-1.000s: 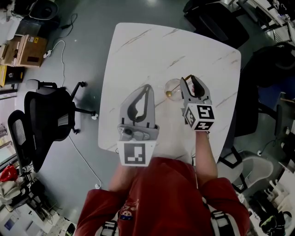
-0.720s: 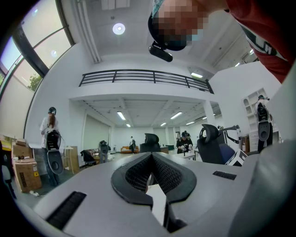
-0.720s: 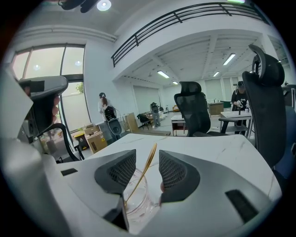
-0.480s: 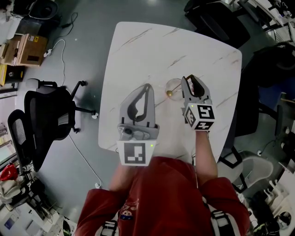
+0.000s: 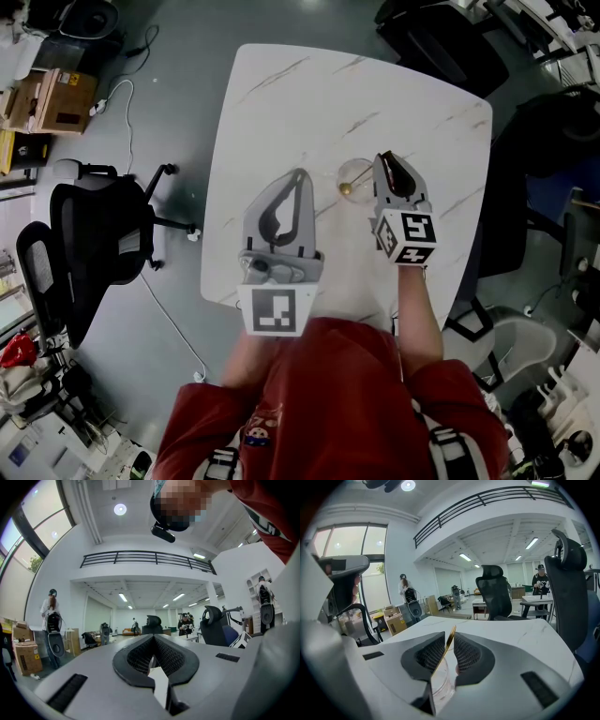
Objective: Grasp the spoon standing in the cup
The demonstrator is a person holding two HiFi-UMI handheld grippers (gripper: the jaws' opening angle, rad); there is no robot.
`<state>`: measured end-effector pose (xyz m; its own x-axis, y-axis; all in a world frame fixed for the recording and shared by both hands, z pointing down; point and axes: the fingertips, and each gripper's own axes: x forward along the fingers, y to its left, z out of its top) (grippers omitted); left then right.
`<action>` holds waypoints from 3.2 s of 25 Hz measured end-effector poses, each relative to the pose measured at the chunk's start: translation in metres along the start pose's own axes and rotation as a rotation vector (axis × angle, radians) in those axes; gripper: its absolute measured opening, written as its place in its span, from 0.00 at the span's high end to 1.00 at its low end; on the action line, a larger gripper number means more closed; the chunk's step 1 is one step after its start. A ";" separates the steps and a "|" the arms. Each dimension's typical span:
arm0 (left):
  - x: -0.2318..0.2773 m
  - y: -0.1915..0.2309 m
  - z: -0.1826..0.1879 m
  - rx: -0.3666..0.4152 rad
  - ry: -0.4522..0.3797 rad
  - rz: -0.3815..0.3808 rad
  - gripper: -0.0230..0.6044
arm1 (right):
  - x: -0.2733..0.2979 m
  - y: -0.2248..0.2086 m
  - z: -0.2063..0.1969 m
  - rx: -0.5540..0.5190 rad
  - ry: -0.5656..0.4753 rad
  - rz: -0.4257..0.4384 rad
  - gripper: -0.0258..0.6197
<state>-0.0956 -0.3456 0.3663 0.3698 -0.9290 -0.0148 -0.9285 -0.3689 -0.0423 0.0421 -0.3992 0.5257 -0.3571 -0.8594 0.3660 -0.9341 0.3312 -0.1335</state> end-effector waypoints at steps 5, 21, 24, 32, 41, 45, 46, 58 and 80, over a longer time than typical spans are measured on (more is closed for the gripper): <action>0.001 0.000 0.001 0.003 -0.005 0.000 0.95 | 0.000 0.000 0.001 -0.013 -0.002 -0.001 0.90; 0.005 -0.001 0.004 0.003 -0.006 0.004 0.95 | 0.001 0.008 0.013 -0.036 -0.034 0.027 0.92; 0.007 -0.001 0.006 0.003 -0.016 0.006 0.95 | 0.002 0.008 0.016 -0.040 -0.040 0.029 0.93; -0.010 -0.004 0.017 -0.002 -0.025 0.010 0.95 | -0.013 0.016 0.026 -0.061 -0.065 0.021 0.93; -0.027 -0.008 0.025 0.008 -0.044 0.017 0.95 | -0.028 0.021 0.035 -0.082 -0.102 0.019 0.93; -0.034 -0.008 0.027 0.004 -0.051 0.028 0.95 | -0.033 0.024 0.041 -0.090 -0.117 0.021 0.93; -0.036 -0.007 0.028 0.000 -0.051 0.032 0.95 | -0.035 0.025 0.042 -0.093 -0.121 0.022 0.94; -0.056 -0.014 0.042 0.018 -0.085 0.061 0.95 | -0.062 0.032 0.069 -0.123 -0.201 0.033 0.94; -0.096 -0.047 0.070 0.083 -0.124 0.089 0.95 | -0.140 0.030 0.112 -0.147 -0.351 0.055 0.94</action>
<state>-0.0855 -0.2367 0.2996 0.2922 -0.9452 -0.1454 -0.9538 -0.2768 -0.1172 0.0637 -0.3126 0.3677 -0.4107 -0.9115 0.0212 -0.9118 0.4107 -0.0010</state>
